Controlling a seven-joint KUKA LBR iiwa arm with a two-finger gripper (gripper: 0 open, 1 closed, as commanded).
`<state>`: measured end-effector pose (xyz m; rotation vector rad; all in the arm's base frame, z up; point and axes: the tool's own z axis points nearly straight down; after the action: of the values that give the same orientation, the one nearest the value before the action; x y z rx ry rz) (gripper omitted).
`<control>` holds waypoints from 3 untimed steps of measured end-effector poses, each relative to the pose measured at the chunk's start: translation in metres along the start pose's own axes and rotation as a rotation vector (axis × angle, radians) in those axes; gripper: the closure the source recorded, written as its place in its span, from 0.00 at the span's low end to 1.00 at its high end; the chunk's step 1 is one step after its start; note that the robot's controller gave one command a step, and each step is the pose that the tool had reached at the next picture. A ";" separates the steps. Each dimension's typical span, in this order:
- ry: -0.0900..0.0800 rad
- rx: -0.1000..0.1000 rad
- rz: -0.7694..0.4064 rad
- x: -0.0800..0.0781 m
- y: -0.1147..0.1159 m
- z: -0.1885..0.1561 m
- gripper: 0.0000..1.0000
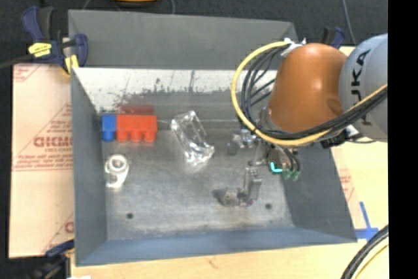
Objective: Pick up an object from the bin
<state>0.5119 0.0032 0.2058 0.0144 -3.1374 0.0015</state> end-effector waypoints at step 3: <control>-0.004 -0.002 0.445 0.035 -0.013 0.104 0.00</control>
Offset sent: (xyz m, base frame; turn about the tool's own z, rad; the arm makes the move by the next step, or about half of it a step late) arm -0.0322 -0.0111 -0.1358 0.0638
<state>0.4768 -0.0107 0.1022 -0.6789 -3.0672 0.0000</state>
